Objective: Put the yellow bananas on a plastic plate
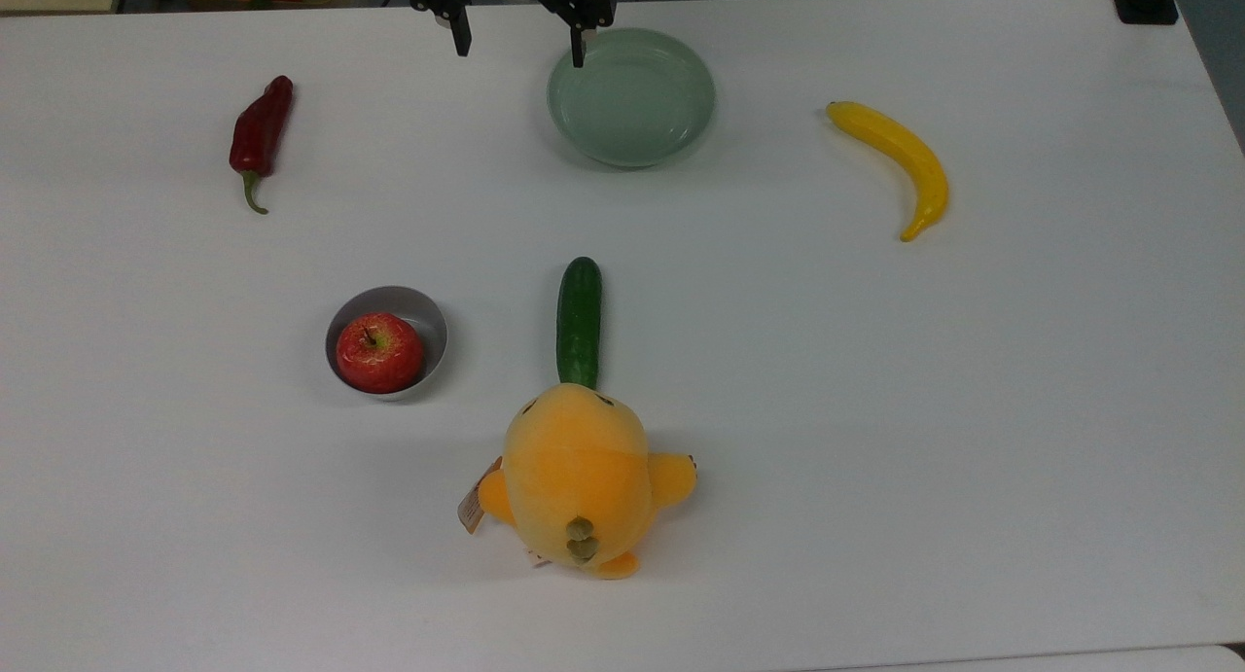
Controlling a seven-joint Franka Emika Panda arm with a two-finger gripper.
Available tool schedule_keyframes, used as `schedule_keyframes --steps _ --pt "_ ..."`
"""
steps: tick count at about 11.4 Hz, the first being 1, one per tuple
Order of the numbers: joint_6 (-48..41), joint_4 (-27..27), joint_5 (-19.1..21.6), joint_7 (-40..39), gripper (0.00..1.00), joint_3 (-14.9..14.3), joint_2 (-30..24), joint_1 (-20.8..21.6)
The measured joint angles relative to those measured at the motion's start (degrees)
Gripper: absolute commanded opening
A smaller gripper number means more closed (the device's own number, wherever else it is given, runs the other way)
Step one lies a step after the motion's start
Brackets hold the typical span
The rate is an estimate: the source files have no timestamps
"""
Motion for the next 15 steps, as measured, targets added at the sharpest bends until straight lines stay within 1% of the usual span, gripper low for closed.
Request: schedule_keyframes --steps 6,7,9,11,13,15 --pt "0.01 -1.02 0.00 -0.01 1.00 0.00 0.38 -0.01" --pt "1.19 -1.03 0.00 -0.01 1.00 0.00 0.68 -0.06" --pt "6.08 -1.04 -0.02 -0.01 1.00 -0.14 2.24 -0.49" --pt "10.12 -1.04 -0.36 -0.01 1.00 -0.27 4.27 -1.84" --pt "14.95 -1.04 -1.68 -0.01 1.00 -0.41 6.78 -3.36" --pt "19.28 -1.04 -2.78 -0.01 1.00 -1.20 9.07 -4.59"
